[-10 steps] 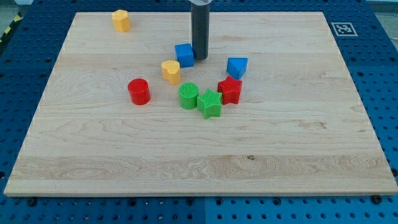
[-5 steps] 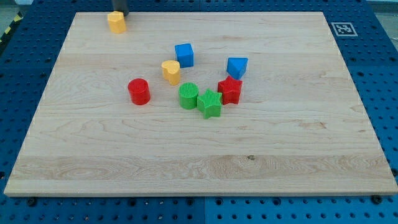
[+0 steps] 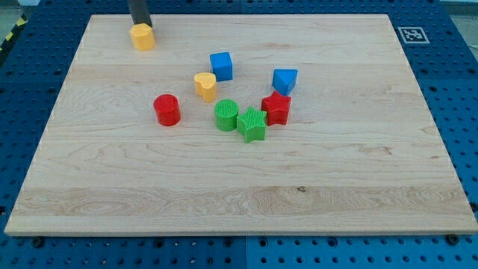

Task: Place the hexagon parallel to heart

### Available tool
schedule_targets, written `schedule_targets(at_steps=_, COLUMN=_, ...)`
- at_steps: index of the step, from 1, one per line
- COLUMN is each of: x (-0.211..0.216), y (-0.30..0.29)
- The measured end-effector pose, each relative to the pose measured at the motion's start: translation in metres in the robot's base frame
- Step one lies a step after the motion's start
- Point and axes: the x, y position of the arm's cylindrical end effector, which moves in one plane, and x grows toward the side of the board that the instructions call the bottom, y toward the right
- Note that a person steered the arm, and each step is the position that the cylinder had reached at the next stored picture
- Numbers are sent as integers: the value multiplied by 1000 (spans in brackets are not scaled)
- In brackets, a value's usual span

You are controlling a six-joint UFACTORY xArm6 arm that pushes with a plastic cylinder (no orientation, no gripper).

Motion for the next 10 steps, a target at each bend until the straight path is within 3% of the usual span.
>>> schedule_targets(at_steps=4, x=68, y=-10)
schedule_targets(at_steps=7, x=42, y=0)
schedule_targets(at_steps=10, x=120, y=29)
